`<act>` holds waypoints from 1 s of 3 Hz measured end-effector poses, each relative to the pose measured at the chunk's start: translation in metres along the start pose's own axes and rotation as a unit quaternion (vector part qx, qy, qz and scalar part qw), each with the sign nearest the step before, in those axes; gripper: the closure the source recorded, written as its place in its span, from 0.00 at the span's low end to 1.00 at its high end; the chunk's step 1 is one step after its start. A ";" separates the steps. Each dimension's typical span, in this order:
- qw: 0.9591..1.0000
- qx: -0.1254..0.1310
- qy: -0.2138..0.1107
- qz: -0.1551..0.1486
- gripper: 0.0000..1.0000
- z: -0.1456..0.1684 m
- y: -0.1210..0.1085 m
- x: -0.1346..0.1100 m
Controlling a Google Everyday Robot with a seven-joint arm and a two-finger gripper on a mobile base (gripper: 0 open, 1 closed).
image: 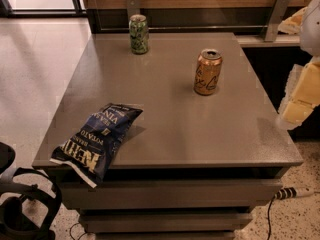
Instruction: Move blue chip bag near green can
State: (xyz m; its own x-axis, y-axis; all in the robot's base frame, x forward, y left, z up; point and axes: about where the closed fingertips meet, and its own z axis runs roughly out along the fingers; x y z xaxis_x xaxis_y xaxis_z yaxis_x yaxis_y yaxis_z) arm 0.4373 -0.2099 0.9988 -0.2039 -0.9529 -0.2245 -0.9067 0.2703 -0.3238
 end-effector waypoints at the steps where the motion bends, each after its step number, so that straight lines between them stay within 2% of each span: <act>1: 1.000 0.000 0.000 0.000 0.00 0.000 0.000 0.000; 2: 1.000 0.000 -0.010 -0.001 0.00 0.000 0.002 -0.004; 3: 0.998 -0.016 -0.058 -0.009 0.00 0.017 0.015 -0.022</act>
Offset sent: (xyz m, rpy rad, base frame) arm -0.0018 0.0090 -0.0053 0.0401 0.0023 0.0207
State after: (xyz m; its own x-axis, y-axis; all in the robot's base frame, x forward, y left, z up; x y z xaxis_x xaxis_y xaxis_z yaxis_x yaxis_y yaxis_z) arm 0.4344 -0.1829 0.9836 -0.1445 -0.9351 -0.3236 -0.9219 0.2460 -0.2992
